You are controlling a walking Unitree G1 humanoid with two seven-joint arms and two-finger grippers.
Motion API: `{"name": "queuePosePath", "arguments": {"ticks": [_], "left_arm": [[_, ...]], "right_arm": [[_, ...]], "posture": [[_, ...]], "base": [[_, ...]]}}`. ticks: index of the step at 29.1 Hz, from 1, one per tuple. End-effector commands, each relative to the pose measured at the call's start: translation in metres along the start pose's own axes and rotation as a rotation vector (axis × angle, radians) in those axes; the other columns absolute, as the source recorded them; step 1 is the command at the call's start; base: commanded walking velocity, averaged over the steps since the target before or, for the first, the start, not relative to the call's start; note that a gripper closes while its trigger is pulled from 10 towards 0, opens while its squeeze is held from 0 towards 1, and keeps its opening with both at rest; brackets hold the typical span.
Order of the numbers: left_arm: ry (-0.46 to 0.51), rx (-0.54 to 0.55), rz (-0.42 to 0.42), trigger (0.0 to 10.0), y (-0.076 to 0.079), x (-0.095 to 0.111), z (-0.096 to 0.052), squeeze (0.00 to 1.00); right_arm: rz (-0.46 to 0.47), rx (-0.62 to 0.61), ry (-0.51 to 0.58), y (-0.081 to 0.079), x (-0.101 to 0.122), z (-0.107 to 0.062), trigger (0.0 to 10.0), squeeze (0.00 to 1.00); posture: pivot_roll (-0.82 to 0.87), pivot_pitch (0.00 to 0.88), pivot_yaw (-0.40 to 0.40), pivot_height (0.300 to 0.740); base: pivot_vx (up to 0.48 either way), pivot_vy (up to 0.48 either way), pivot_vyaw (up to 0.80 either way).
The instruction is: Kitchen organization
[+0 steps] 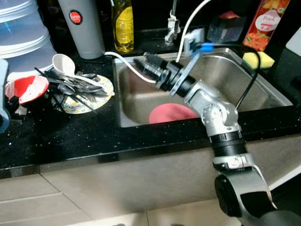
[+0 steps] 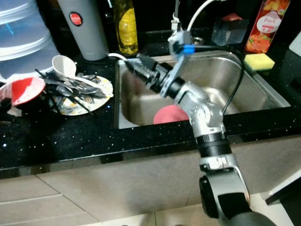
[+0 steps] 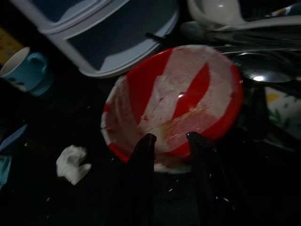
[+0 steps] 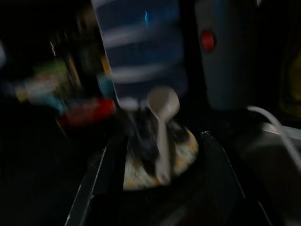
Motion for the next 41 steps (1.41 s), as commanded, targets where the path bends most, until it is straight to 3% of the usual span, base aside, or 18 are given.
{"name": "queuePosePath", "arguments": {"ticks": [1, 7, 9, 16, 18, 19, 29, 30, 38, 39, 41], "left_arm": [[-0.020, 0.014, 0.043, 10.0, -0.007, -0.001, 0.000, 0.00], [0.042, -0.074, -0.008, 10.0, 0.001, 0.014, 0.003, 0.00], [0.082, -0.149, -0.076, 10.0, 0.003, 0.024, 0.004, 0.00], [0.091, -0.233, -0.165, 10.0, 0.003, 0.021, 0.008, 0.00], [0.094, -0.227, -0.145, 10.0, 0.002, 0.020, 0.009, 0.00], [0.098, -0.224, -0.116, 10.0, 0.001, 0.020, 0.011, 1.00], [0.070, -0.236, -0.161, 10.0, -0.001, 0.017, 0.016, 1.00], [0.051, -0.268, -0.218, 10.0, 0.001, 0.012, 0.019, 0.00], [-0.018, -0.271, -0.280, 10.0, -0.001, -0.010, 0.035, 0.00], [-0.050, -0.265, -0.264, 9.1, -0.002, -0.019, 0.039, 0.00], [-0.071, -0.260, -0.250, 9.1, -0.003, -0.024, 0.042, 0.00]], "right_arm": [[-0.054, 0.025, -0.020, -0.006, -0.002, 0.002, 10.0, 0.00], [-0.054, 0.040, -0.024, -0.007, -0.003, 0.002, 10.0, 0.00], [-0.043, 0.047, -0.015, -0.008, -0.001, 0.001, 10.0, 0.00], [-0.050, 0.040, -0.020, -0.007, -0.001, -0.001, 10.0, 0.00], [-0.053, 0.040, -0.021, -0.007, -0.001, -0.001, 10.0, 0.00], [-0.052, 0.041, -0.019, -0.007, -0.001, 0.000, 10.0, 0.00], [-0.047, 0.041, -0.019, -0.007, -0.001, 0.001, 10.0, 0.00], [-0.044, 0.041, -0.018, -0.007, -0.001, 0.001, 10.0, 0.00], [-0.042, 0.036, -0.014, -0.008, -0.001, 0.002, 10.0, 0.00], [-0.039, 0.034, -0.012, -0.008, -0.001, 0.002, 10.0, 0.00], [-0.037, 0.033, -0.011, -0.008, -0.001, 0.002, 10.0, 0.00]], "posture": [[0.06, 0.000, 0.047, 0.740], [0.06, 0.000, 0.049, 0.740], [0.05, 0.000, 0.055, 0.740], [0.05, 0.000, 0.051, 0.740], [0.05, 0.000, 0.051, 0.740], [0.05, 0.000, 0.050, 0.740], [0.05, 0.000, 0.047, 0.740], [0.05, 0.000, 0.046, 0.740], [0.04, 0.000, 0.049, 0.740], [0.04, 0.000, 0.049, 0.740], [0.04, 0.000, 0.049, 0.740]], "base": [[0.000, 0.000, 0.00], [0.000, 0.000, 0.00], [0.000, 0.000, 0.00], [0.000, 0.000, 0.00], [0.000, 0.000, 0.00], [0.000, 0.000, 0.00], [0.000, 0.000, 0.00], [0.000, 0.000, 0.00], [0.000, 0.000, 0.00], [0.000, 0.000, 0.00], [0.000, 0.000, 0.00]]}}
Point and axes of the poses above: a point about 5 cm out from each wrist's last joint towards the gripper, its own z axis pointing out of the wrist towards the gripper, its own x axis along the axis of the wrist's last joint, y = z × x, the point moved 2 cm from there along z, pointing out of the wrist towards the gripper, and after that the axes turned 9 degrees about z, right-handed, at the moved point
